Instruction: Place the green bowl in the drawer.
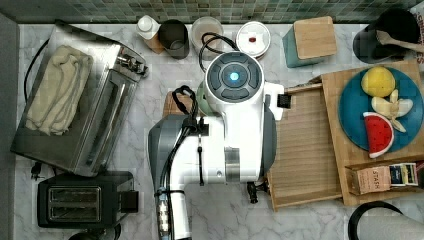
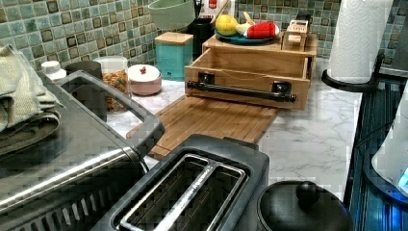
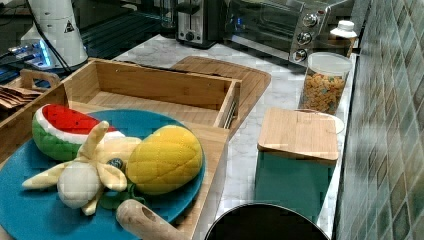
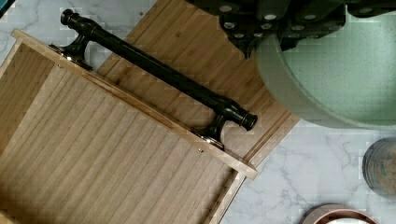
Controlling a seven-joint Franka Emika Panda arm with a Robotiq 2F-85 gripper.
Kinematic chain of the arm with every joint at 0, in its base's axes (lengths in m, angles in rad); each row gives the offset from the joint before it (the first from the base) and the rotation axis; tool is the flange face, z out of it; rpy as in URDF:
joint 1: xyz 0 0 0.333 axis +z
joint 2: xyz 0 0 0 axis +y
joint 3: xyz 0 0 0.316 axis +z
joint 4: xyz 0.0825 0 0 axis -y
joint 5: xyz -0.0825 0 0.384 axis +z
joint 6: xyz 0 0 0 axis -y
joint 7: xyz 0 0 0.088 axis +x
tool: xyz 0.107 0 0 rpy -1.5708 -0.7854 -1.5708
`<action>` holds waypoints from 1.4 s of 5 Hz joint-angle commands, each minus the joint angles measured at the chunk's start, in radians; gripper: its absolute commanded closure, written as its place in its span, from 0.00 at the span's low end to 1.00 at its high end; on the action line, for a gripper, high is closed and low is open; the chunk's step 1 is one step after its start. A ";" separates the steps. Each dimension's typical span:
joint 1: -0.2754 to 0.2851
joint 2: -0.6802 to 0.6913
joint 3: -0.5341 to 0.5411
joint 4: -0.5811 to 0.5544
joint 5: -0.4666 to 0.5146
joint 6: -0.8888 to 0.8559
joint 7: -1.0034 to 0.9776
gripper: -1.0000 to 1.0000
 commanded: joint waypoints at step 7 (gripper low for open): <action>-0.104 -0.178 -0.247 -0.291 0.061 0.265 -0.152 1.00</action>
